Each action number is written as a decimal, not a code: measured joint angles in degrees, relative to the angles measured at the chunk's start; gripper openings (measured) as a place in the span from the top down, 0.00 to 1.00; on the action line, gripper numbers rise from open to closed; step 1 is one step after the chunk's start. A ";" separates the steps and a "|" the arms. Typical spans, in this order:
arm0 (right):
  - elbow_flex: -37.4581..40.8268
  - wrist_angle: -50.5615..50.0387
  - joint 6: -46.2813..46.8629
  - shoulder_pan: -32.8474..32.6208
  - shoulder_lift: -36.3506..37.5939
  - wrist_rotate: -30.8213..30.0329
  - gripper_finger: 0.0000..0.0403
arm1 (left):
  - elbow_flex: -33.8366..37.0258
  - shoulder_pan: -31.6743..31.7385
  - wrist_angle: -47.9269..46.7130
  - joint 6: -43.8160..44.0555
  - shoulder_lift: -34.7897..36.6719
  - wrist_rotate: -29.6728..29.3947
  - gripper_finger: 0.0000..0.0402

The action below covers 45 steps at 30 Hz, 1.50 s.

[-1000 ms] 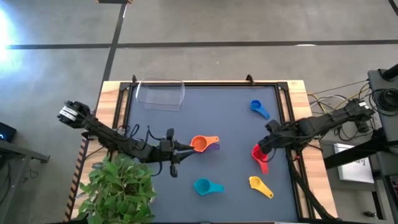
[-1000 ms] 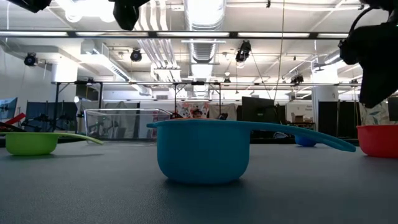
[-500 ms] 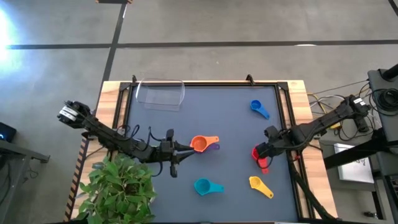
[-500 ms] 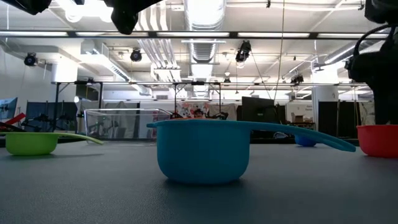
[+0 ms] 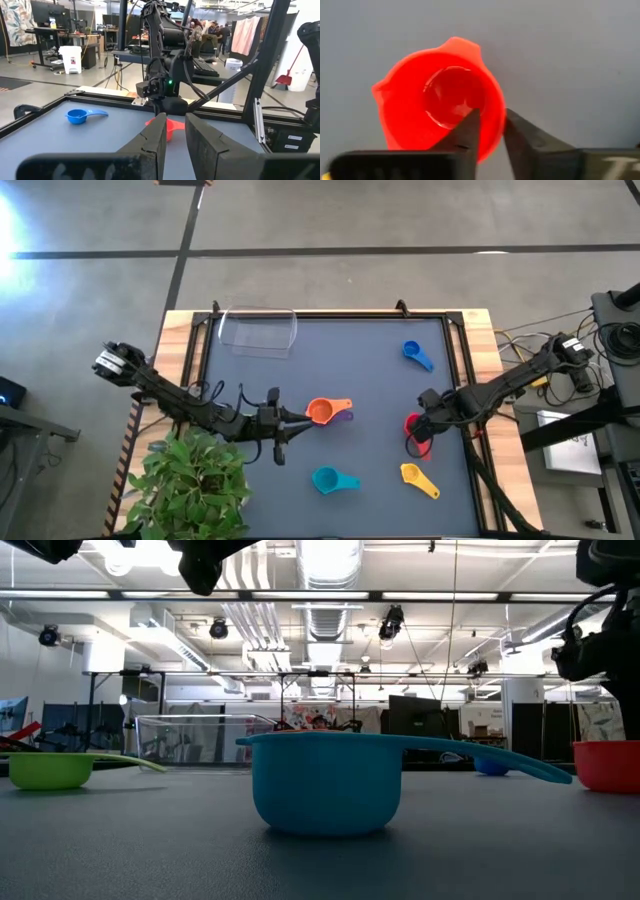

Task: Nest measuring cups in basket
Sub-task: Stack the red measuring cup on top of the orange measuring cup

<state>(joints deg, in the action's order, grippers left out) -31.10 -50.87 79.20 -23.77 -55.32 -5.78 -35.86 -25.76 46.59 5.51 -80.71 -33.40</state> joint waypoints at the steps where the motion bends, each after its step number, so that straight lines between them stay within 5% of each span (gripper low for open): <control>1: -0.42 0.05 -0.72 0.00 0.03 -0.16 0.94 | 0.00 0.00 0.00 0.01 0.00 0.00 0.87; 9: -8.17 0.09 -9.93 1.03 -0.08 -1.49 0.98 | -0.04 0.05 -0.95 -0.02 -0.04 -0.08 0.87; 16: -19.53 0.36 -30.23 3.97 -3.60 -14.40 0.98 | -0.11 -1.18 -12.91 1.06 3.01 -0.12 0.87; 20: -27.26 0.52 -40.61 6.62 -10.19 -16.49 0.98 | -0.11 -1.23 -15.15 4.66 8.37 -0.20 0.87; 28: -44.62 0.94 -61.47 15.32 -26.88 -7.88 0.98 | 0.28 -2.58 -22.39 4.66 12.51 -0.60 0.87; 32: -52.89 1.63 -70.16 17.57 -34.62 -5.38 0.98 | 0.16 -2.58 -29.05 12.95 12.98 -3.72 0.87; 39: -63.29 0.70 -83.42 20.65 -45.26 1.55 0.98 | 0.87 -6.90 -29.50 11.43 17.63 -3.00 0.87; 45: -68.97 -3.29 -89.56 23.46 -51.51 1.83 0.98 | 1.89 -11.57 -29.30 8.91 19.15 -12.35 0.87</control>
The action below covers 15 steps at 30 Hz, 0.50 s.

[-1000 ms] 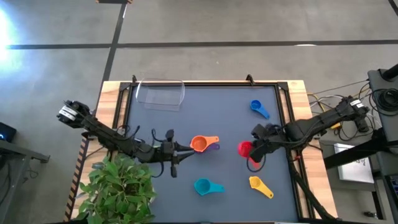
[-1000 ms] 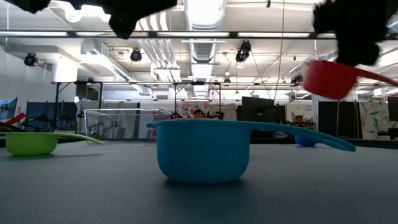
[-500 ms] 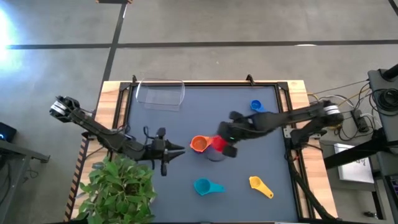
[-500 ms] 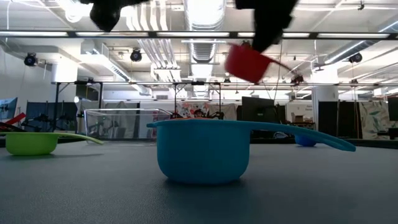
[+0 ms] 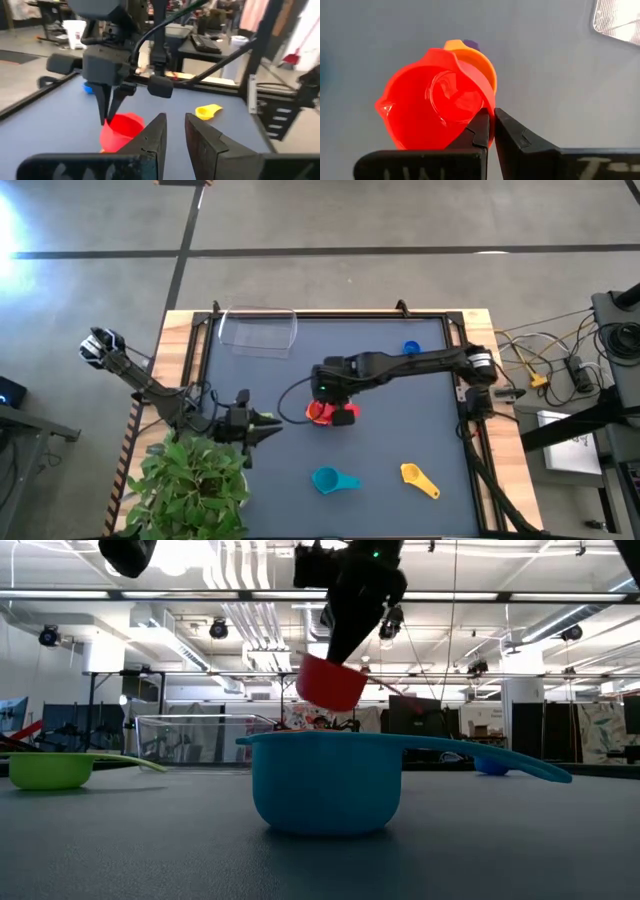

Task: Nest measuring cups in basket
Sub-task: Stack the red measuring cup on top of the orange measuring cup

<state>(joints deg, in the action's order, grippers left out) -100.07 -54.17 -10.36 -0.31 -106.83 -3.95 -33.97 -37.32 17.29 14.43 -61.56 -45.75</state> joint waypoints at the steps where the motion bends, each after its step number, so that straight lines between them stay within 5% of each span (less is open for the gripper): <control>1: -0.34 0.13 -0.70 0.47 -0.50 0.54 0.98 | 0.07 -0.21 -0.21 -0.30 0.00 -0.39 0.87; 9: -0.91 0.68 -2.28 4.06 -2.82 9.98 0.97 | 0.95 -0.26 0.03 0.04 -0.16 -0.69 0.87; 15: -0.90 2.90 -2.29 4.91 -2.68 12.93 0.87 | 1.72 -0.19 0.16 0.66 -0.17 -0.84 0.87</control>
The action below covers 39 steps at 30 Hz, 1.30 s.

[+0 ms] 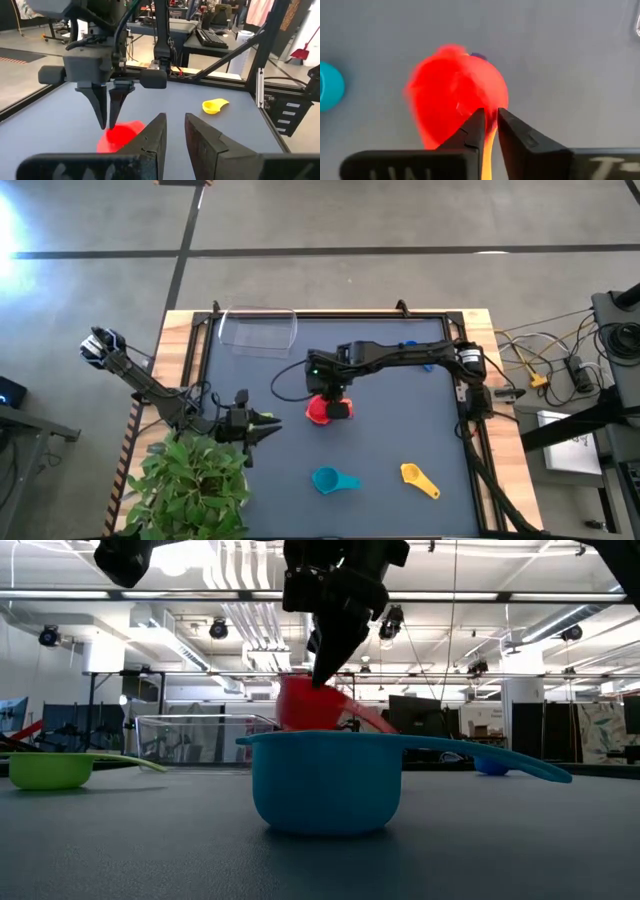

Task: Nest measuring cups in basket
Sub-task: Stack the red measuring cup on top of the orange measuring cup, then stack the light blue measuring cup on top of the red measuring cup

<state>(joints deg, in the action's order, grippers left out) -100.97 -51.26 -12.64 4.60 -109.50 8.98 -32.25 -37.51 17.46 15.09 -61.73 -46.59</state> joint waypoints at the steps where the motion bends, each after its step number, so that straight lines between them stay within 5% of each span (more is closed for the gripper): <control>1: -0.02 0.52 0.03 0.05 0.07 0.00 0.85 | 0.04 0.01 0.00 0.06 0.00 -0.01 0.87; 11: 0.00 -5.33 6.99 -1.17 1.63 -1.69 0.67 | 0.04 0.02 0.05 0.56 0.00 -0.02 0.87; 24: 5.58 -3.88 24.53 -22.57 3.01 -8.98 0.64 | 0.97 -0.01 0.39 3.91 -0.04 0.00 0.87; 33: 10.07 4.63 40.18 -30.66 2.92 -9.67 0.61 | 3.59 -0.01 2.30 11.98 -0.04 0.01 0.87; 39: 10.29 6.97 46.43 -34.01 2.92 -13.95 0.54 | 9.38 -0.28 12.24 14.60 -0.07 0.02 0.87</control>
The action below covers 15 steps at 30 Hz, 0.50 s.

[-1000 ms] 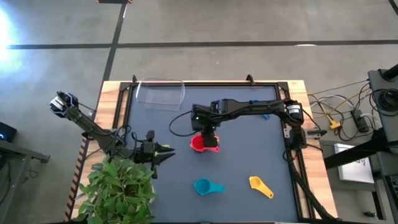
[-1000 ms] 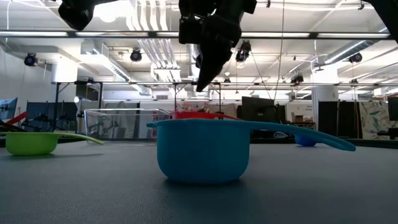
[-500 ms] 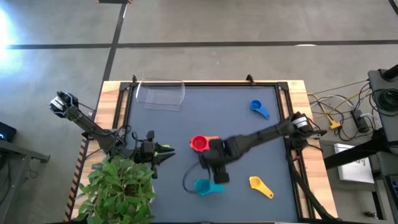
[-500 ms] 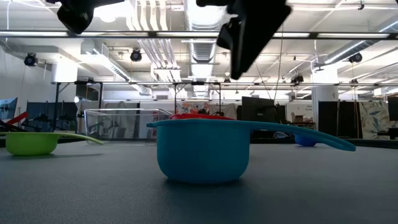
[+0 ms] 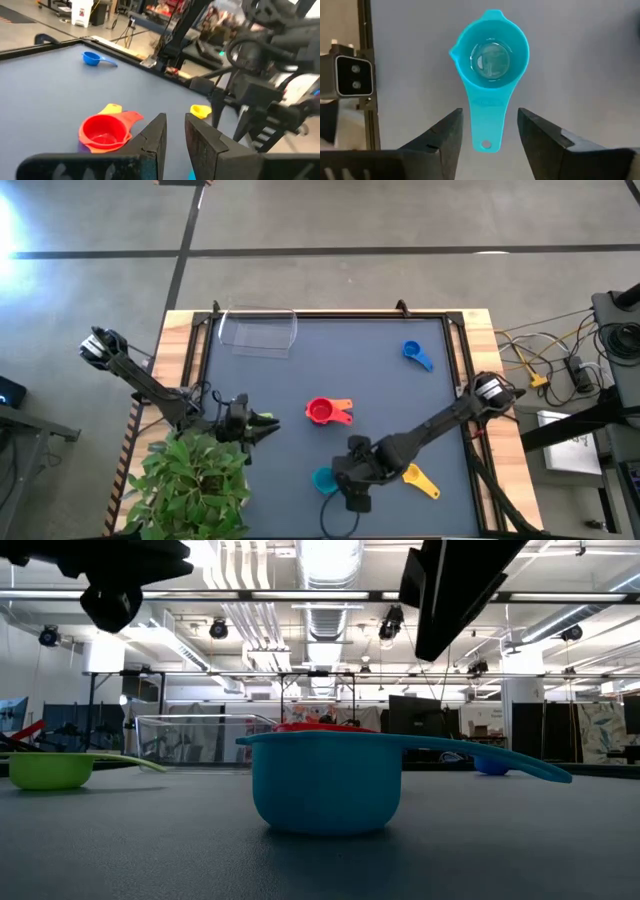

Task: Nest measuring cups in basket
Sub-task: Stack the light blue measuring cup on top of the red measuring cup

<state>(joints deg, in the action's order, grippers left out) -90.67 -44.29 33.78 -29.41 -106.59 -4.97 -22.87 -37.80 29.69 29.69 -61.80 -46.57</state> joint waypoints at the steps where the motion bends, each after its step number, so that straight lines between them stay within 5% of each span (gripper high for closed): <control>1: 0.00 0.04 0.66 -0.36 0.00 -0.87 0.52 | 0.99 -0.09 2.10 0.00 -0.09 0.02 0.87; 6: 1.22 0.84 5.21 -1.31 -0.21 -3.95 0.39 | 3.81 -0.57 10.92 -0.54 -2.61 0.22 0.87; 15: 6.60 9.14 7.68 -1.79 -0.42 -4.20 0.21 | 1.24 -0.66 12.13 -3.57 -7.18 1.24 0.87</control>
<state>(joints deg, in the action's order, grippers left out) -84.07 -35.16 41.46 -31.20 -107.00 -9.17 -21.63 -38.46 41.82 26.11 -68.98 -45.32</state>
